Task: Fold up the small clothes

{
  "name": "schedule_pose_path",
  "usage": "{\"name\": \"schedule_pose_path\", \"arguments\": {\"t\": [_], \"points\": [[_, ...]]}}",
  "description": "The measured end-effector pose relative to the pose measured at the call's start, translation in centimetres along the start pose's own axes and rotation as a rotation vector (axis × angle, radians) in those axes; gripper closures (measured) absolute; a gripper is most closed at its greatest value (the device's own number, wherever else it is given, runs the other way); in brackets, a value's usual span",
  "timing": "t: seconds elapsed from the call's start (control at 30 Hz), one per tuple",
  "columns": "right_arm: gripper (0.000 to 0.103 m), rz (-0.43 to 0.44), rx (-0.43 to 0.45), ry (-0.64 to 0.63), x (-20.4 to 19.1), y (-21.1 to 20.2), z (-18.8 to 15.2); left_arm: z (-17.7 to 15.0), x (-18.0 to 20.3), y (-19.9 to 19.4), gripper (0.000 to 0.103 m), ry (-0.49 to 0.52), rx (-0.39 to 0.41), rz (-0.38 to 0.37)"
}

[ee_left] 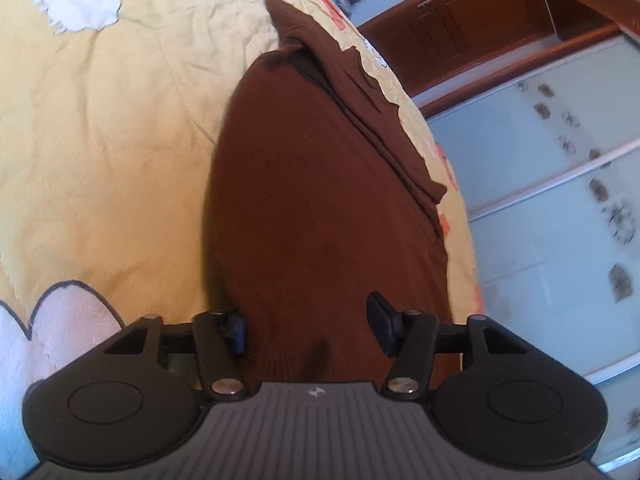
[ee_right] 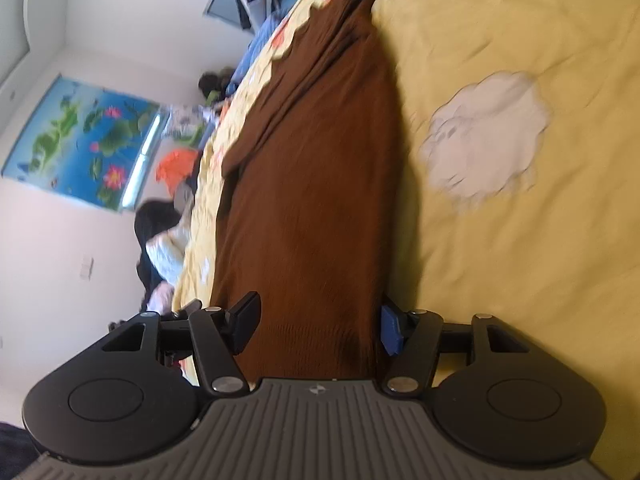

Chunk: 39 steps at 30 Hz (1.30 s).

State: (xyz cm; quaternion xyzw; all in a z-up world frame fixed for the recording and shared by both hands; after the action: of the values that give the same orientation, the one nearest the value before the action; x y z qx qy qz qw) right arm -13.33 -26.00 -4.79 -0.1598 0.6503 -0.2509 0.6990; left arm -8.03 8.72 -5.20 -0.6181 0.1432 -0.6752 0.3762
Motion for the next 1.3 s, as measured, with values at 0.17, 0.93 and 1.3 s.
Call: {"name": "schedule_pose_path", "arguments": {"t": [0.17, 0.93, 1.3], "points": [[0.090, -0.035, -0.026, -0.002, 0.5, 0.0, -0.6, 0.4, -1.8, -2.0, 0.099, 0.030, 0.005, 0.175], [0.091, -0.038, -0.007, 0.023, 0.7, -2.8, -4.0, -3.7, -1.1, -2.7, 0.098, 0.001, -0.105, -0.011], [0.041, -0.086, 0.144, 0.028, 0.7, -5.3, -0.4, -0.8, -0.7, -4.8, 0.077, 0.015, -0.046, 0.026]]}}
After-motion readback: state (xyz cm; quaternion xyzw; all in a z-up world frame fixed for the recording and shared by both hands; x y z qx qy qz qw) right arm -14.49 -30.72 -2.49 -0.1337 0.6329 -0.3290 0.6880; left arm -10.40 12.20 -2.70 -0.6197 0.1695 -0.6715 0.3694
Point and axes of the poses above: each gripper's, at about its wrist camera, not at the fingertips, and y roughly the way its jaws point, x to its right, z to its top, the point moved 9 cm from there along y, roughly the way its jaws point, and after that the axes turned 15 degrees about -x, right-handed, at the moved point
